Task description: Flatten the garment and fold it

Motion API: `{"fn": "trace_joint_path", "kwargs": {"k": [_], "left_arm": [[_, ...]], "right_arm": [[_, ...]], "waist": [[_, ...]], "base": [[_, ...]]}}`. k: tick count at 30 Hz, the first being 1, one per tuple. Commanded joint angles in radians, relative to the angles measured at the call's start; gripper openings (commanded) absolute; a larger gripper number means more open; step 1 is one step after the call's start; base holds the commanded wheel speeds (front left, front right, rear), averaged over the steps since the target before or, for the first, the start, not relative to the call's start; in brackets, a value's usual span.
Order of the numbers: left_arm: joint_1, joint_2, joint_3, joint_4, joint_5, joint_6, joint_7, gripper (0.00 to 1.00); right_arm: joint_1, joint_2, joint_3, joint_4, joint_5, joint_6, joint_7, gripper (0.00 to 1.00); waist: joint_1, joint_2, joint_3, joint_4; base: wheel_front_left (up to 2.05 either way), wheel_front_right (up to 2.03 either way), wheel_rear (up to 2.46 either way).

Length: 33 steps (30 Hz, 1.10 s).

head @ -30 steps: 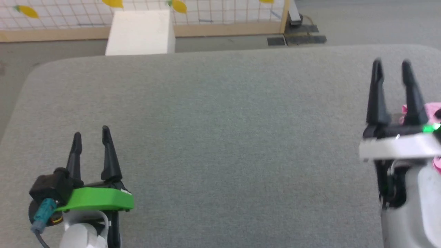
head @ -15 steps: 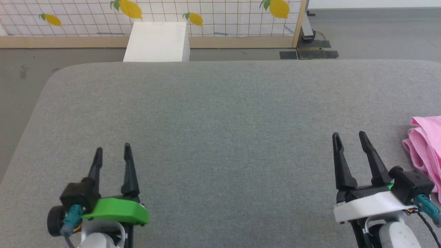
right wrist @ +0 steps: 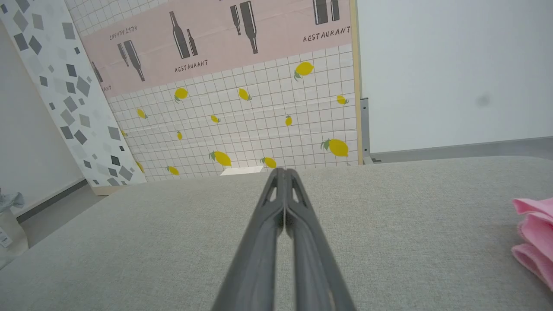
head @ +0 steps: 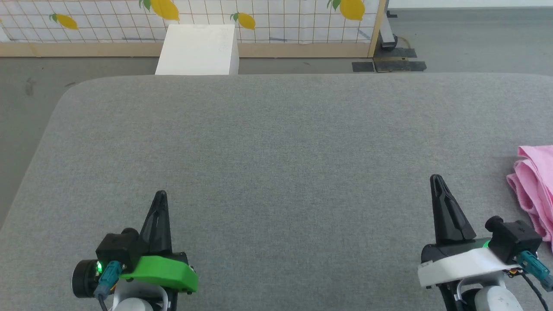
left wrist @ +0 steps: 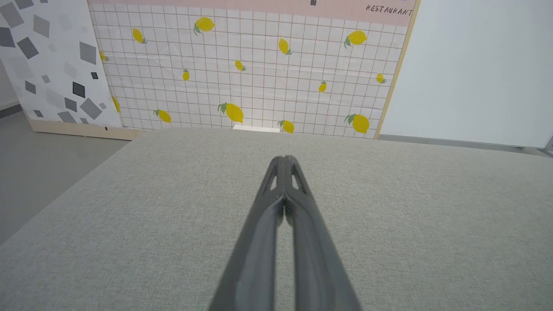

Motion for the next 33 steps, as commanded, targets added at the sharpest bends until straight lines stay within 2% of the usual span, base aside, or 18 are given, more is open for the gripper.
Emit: {"fn": "trace_joint_path", "kwargs": {"k": [1,33], "left_arm": [[0.001,-0.001,0.002,-0.002,0.004,0.000,0.003,0.00],[0.007,-0.014,0.021,-0.024,0.056,-0.004,0.067,0.00]], "right_arm": [[0.001,0.000,0.000,-0.002,-0.005,0.000,0.005,0.00],[0.007,0.000,-0.005,-0.022,-0.065,0.000,0.070,0.00]], "waist": [[0.0001,0.0000,-0.001,0.000],[0.0001,0.0000,-0.013,0.011]], "base": [[0.00,0.00,0.00],[0.00,0.00,0.00]]}}
